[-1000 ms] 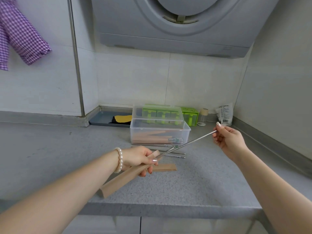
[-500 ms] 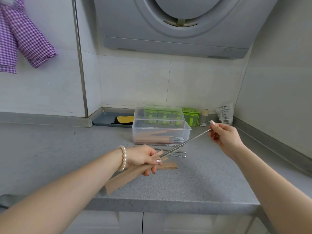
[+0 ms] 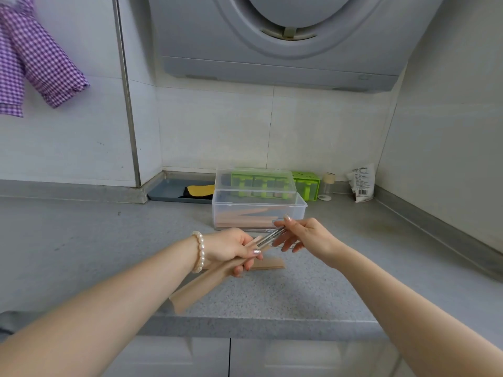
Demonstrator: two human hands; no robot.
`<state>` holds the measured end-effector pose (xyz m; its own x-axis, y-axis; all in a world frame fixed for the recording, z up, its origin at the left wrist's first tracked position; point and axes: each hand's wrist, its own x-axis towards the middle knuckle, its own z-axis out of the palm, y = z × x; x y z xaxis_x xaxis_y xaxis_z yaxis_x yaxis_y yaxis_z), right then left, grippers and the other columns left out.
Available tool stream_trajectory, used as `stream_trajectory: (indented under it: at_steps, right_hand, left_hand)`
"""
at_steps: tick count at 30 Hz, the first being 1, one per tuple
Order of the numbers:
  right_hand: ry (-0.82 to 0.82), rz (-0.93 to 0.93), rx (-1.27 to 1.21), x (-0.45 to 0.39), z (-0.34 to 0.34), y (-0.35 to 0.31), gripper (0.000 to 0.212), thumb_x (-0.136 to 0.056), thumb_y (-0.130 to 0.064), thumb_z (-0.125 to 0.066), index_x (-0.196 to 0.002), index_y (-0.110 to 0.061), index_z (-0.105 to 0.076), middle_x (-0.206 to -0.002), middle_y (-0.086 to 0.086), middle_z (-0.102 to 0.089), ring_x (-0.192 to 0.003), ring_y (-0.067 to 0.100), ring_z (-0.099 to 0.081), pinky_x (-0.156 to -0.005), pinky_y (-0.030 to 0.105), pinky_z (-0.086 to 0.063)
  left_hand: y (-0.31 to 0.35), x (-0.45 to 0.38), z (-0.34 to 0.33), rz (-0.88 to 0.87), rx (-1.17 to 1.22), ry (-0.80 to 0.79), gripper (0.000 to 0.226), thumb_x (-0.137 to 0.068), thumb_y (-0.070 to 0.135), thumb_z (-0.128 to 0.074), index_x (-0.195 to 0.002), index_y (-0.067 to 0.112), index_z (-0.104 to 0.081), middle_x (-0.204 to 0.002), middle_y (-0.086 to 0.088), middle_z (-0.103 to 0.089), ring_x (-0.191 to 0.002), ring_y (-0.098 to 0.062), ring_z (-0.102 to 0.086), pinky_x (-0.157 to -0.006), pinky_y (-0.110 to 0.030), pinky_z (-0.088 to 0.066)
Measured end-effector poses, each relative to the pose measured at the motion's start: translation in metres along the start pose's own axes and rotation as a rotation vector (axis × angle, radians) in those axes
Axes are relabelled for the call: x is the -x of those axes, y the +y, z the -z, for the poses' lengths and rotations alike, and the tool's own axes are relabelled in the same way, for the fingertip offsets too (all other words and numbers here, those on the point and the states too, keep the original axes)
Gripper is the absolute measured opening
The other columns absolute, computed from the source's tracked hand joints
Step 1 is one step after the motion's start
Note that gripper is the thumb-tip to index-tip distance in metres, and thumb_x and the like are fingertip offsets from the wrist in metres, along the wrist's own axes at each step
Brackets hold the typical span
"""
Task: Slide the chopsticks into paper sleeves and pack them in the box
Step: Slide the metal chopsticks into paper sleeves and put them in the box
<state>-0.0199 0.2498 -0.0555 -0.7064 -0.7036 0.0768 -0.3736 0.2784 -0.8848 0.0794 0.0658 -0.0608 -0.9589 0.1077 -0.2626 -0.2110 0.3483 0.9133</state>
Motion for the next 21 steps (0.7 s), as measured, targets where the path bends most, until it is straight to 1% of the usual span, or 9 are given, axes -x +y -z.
stream_trajectory:
  at_steps: [3,5,7,10,12,14,15,18,21]
  right_hand:
    - [-0.006,0.004,-0.051,-0.003,0.001,0.002,0.029,-0.096,-0.024,-0.045,-0.114,-0.009,-0.063,-0.086,0.005,-0.072,-0.068,0.013,-0.063,-0.065,0.025,-0.049]
    - [0.030,-0.018,-0.260,-0.006,0.003,0.004,0.022,-0.091,-0.010,-0.054,-0.108,-0.002,-0.065,-0.077,0.007,-0.072,-0.060,0.014,-0.061,-0.058,0.023,-0.049]
    - [0.046,-0.049,-0.465,-0.009,0.006,0.003,0.017,-0.088,-0.003,-0.056,-0.101,0.004,-0.066,-0.069,0.010,-0.069,-0.054,0.015,-0.059,-0.052,0.023,-0.049]
    - [0.062,-0.056,-0.571,-0.014,0.015,0.002,0.013,-0.086,0.001,-0.055,-0.093,0.005,-0.066,-0.064,0.010,-0.067,-0.052,0.016,-0.059,-0.051,0.022,-0.051]
    - [0.109,-0.051,-0.596,-0.018,0.031,0.002,0.012,-0.087,0.002,-0.054,-0.089,0.002,-0.066,-0.063,0.009,-0.067,-0.053,0.015,-0.060,-0.052,0.022,-0.052]
    - [0.215,-0.047,-0.619,-0.024,0.055,0.004,0.013,-0.088,0.002,-0.051,-0.087,0.001,-0.064,-0.061,0.007,-0.067,-0.052,0.014,-0.061,-0.052,0.021,-0.053]
    - [0.289,-0.051,-0.642,-0.027,0.069,0.007,0.013,-0.089,0.002,-0.050,-0.086,0.001,-0.062,-0.058,0.006,-0.067,-0.051,0.013,-0.061,-0.052,0.021,-0.053]
    - [0.529,-0.081,-0.753,-0.040,0.103,0.020,0.014,-0.090,0.003,-0.049,-0.081,-0.001,-0.059,-0.051,0.005,-0.066,-0.045,0.011,-0.062,-0.049,0.019,-0.053]
    - [0.682,-0.105,-0.798,-0.062,0.113,0.031,0.016,-0.090,0.002,-0.050,-0.077,-0.003,-0.057,-0.045,0.003,-0.064,-0.041,0.010,-0.061,-0.046,0.019,-0.053]
  left_hand:
    - [0.000,0.001,0.002,-0.011,-0.009,-0.007,0.017,-0.097,0.012,-0.044,-0.093,0.005,-0.059,-0.060,-0.001,-0.057,-0.042,-0.007,-0.049,-0.049,-0.021,-0.046]
    - [0.002,0.000,0.001,-0.033,-0.015,0.002,0.017,-0.096,0.012,-0.045,-0.094,0.006,-0.060,-0.063,-0.001,-0.061,-0.045,-0.008,-0.052,-0.051,-0.022,-0.047]
    - [0.006,-0.003,0.000,-0.049,-0.019,0.013,0.015,-0.096,0.013,-0.047,-0.097,0.006,-0.061,-0.071,-0.002,-0.067,-0.050,-0.009,-0.059,-0.055,-0.023,-0.052]
    - [0.013,-0.008,0.004,-0.061,0.017,0.024,0.015,-0.094,0.020,-0.050,-0.099,0.011,-0.060,-0.084,-0.006,-0.071,-0.064,-0.015,-0.067,-0.068,-0.028,-0.057]
    - [0.016,-0.010,0.014,-0.079,-0.041,0.114,0.025,-0.091,0.034,-0.049,-0.100,0.014,-0.061,-0.093,-0.007,-0.071,-0.081,-0.020,-0.069,-0.080,-0.031,-0.055]
    - [0.014,-0.013,0.029,-0.071,-0.154,0.301,0.040,-0.089,0.048,-0.043,-0.102,0.016,-0.063,-0.102,-0.006,-0.068,-0.098,-0.022,-0.064,-0.089,-0.033,-0.050]
    - [0.010,-0.014,0.037,-0.059,-0.153,0.409,0.044,-0.090,0.050,-0.040,-0.102,0.014,-0.062,-0.103,-0.006,-0.067,-0.100,-0.022,-0.062,-0.091,-0.033,-0.048]
    - [-0.004,-0.019,0.054,-0.014,-0.007,0.616,0.040,-0.094,0.043,-0.039,-0.101,0.009,-0.060,-0.097,-0.005,-0.067,-0.090,-0.022,-0.064,-0.091,-0.038,-0.049]
    - [-0.018,-0.026,0.054,0.025,-0.118,0.549,0.020,-0.094,0.027,-0.049,-0.095,0.011,-0.061,-0.087,-0.003,-0.067,-0.073,-0.015,-0.062,-0.074,-0.028,-0.051]
